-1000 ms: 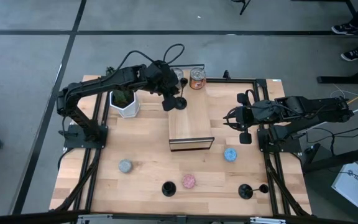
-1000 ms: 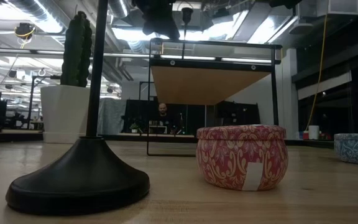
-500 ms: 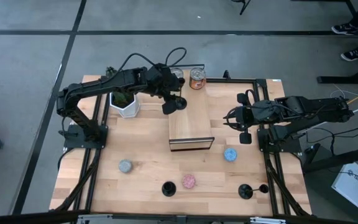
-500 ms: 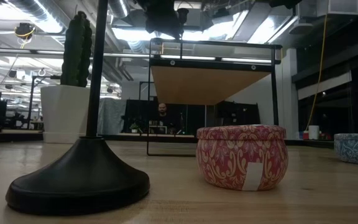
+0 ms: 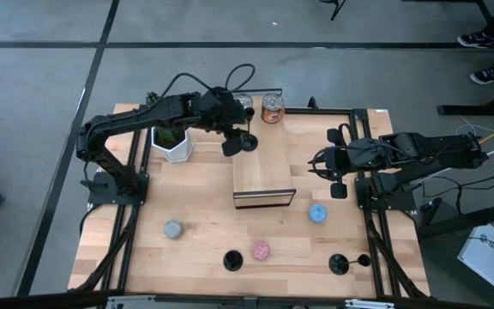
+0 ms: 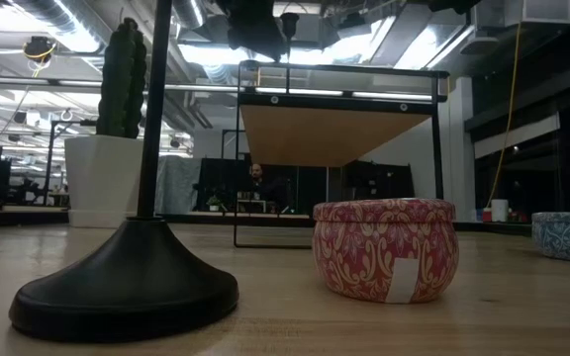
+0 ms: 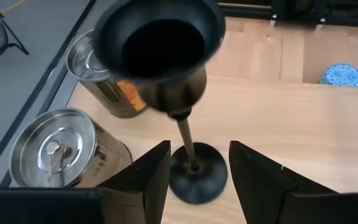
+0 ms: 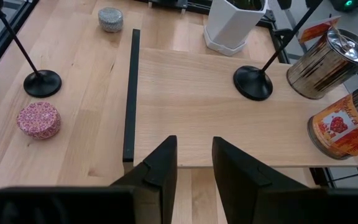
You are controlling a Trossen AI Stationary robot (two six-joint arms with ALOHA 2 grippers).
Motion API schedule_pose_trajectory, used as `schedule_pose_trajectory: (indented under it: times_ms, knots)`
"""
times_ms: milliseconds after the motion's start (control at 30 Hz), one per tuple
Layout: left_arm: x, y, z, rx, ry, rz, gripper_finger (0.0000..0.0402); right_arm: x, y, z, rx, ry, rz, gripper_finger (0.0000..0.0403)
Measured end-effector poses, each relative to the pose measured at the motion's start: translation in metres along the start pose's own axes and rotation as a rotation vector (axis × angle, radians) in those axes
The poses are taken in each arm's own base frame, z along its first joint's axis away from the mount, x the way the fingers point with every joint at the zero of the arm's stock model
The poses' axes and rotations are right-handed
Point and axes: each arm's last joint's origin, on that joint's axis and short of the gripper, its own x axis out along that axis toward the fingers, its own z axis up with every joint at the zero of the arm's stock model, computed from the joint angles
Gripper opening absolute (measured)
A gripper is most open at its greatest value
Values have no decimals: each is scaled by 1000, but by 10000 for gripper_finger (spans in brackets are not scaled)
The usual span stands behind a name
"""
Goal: Pick & Place candle stick holders
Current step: Put the left candle holder on the shelf
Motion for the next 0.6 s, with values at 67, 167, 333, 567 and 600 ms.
schedule_pose_trajectory:
  times_ms: [67,167,333,567,600]
  knots:
    - [-5,0,-1,0,-1,1,157,0,0,0,0,0,0,103]
    - [-13,1,-4,-5,19,2,154,0,0,0,0,0,0,103]
    - [-23,1,-11,-12,85,0,151,0,0,0,0,0,0,103]
    - [-28,2,-22,-19,192,12,152,0,0,0,0,-1,0,103]
    - [-28,2,-23,-24,203,12,152,0,0,0,0,-1,0,103]
